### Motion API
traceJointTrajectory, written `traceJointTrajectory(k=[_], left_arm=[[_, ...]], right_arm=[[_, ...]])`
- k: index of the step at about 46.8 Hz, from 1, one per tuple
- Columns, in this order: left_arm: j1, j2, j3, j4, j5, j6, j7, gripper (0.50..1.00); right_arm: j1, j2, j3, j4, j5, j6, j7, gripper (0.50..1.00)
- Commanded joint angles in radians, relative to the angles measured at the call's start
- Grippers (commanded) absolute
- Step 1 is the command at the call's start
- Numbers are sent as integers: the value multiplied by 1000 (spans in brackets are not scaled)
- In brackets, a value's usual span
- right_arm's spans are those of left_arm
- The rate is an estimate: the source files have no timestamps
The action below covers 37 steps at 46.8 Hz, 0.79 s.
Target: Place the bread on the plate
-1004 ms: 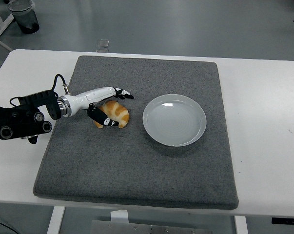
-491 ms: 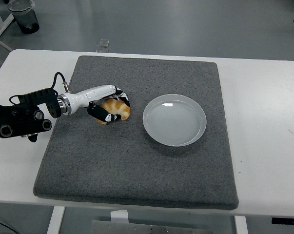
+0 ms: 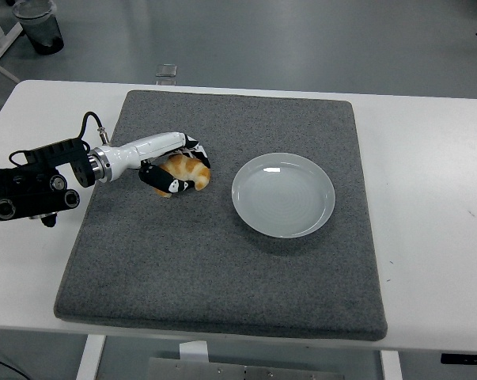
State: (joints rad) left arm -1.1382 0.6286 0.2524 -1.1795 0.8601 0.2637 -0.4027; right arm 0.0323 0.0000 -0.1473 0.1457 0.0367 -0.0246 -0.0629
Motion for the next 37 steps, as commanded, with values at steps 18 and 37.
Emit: traceJointTrajectory(k=[18, 37], left_arm=[[-201, 102, 11, -2, 54, -14, -25, 500], [-347, 138, 11, -2, 73, -75, -25, 500]], right_arm=[[0, 0, 0, 0, 0, 0, 0, 930], [0, 0, 0, 0, 0, 0, 0, 932]])
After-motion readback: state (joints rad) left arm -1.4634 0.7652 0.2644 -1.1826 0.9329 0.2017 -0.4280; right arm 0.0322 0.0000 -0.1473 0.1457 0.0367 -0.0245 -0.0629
